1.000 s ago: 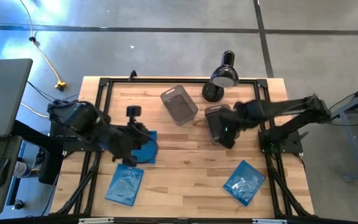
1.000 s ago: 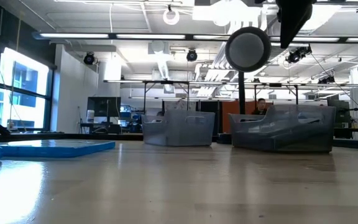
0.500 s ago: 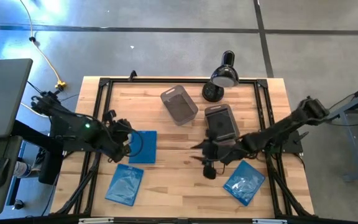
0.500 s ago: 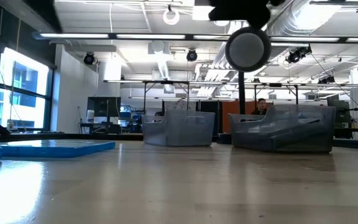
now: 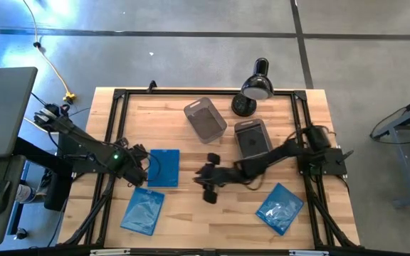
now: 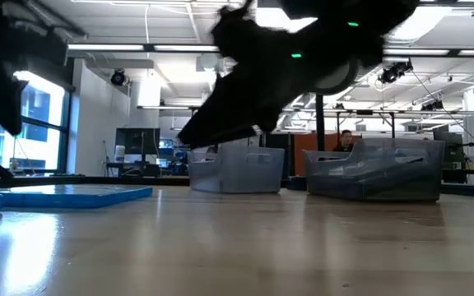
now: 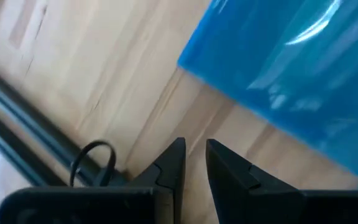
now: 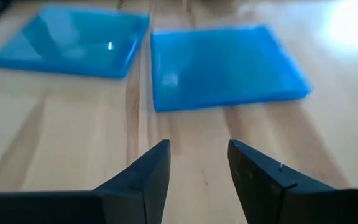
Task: Pick & place jewel cases by type
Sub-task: Put the top blue CD case into the left black bin
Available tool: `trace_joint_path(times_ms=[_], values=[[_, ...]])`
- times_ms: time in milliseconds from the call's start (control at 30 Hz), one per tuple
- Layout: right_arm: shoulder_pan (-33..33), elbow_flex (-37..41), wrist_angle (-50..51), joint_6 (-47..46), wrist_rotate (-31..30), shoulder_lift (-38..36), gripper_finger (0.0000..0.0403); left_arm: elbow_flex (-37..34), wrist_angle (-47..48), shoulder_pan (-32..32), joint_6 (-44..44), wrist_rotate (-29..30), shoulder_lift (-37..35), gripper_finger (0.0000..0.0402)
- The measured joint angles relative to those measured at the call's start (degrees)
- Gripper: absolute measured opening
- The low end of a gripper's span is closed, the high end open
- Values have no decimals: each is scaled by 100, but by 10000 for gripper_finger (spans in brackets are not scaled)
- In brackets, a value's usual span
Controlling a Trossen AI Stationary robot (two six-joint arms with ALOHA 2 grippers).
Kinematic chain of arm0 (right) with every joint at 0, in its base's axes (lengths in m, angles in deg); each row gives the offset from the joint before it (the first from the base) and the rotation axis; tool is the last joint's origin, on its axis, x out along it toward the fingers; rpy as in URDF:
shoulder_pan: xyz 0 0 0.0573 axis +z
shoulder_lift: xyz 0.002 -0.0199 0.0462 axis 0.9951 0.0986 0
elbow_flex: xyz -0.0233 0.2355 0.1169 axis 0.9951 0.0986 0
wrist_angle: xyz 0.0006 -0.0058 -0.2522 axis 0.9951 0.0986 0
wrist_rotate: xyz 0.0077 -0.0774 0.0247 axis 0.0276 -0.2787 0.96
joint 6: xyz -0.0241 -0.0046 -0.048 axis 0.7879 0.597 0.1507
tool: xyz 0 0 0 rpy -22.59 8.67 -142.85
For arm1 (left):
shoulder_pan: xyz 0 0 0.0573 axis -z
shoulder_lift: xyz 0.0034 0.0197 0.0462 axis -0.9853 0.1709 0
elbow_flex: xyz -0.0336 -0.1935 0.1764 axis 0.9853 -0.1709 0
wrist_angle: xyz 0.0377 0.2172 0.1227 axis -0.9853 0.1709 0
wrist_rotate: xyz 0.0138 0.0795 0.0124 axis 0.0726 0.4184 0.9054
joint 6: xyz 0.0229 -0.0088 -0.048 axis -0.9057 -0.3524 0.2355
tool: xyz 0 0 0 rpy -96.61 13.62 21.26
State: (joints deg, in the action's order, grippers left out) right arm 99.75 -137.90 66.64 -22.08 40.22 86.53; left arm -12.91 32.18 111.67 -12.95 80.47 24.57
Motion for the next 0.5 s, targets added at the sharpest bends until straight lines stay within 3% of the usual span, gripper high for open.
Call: trace_joint_path(times_ms=[100,233,333,500], values=[[-137,-1040,1420,-13,252,396,158,-304,-7,0,7,-235,5,60],[-213,-2130,2867,367,46,805,158,-577,-74,0,659,-85,3,60],[-268,-2628,3104,736,11,1091,158,-687,-216,-3,655,-251,0,60],[-328,-3310,3059,1466,443,1546,158,-828,-711,-2,374,-453,0,84]])
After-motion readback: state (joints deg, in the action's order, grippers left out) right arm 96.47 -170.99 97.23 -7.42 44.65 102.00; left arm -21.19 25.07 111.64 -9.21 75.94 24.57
